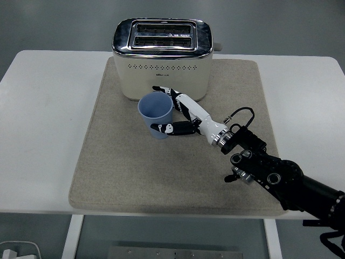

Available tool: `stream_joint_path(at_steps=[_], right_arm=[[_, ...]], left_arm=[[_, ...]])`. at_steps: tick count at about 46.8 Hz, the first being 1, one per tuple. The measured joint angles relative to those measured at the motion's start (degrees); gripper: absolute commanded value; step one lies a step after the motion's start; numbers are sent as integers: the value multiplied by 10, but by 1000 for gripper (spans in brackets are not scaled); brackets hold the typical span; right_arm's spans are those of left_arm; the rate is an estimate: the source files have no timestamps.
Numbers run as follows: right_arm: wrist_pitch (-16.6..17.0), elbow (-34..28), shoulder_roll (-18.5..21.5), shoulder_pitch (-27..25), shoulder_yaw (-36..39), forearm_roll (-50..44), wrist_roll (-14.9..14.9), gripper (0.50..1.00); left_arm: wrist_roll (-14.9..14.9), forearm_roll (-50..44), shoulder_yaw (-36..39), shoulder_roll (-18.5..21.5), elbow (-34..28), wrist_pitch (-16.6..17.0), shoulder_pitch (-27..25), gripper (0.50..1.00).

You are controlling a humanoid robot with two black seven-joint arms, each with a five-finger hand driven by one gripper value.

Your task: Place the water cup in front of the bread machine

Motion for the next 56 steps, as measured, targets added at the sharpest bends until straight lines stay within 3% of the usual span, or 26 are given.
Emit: stream_joint_path(at_steps=[29, 42, 56], right_arm=[[1, 37, -18, 3, 1, 2, -2, 921], [2, 47, -64, 4, 4, 6, -2, 921], [3, 131, -155, -3, 2, 10, -2, 921]], left_arm=[[0, 0, 0, 0, 0, 0, 0, 1000], [0, 0, 0, 0, 0, 0, 0, 1000], [0, 0, 0, 0, 0, 0, 0, 1000]])
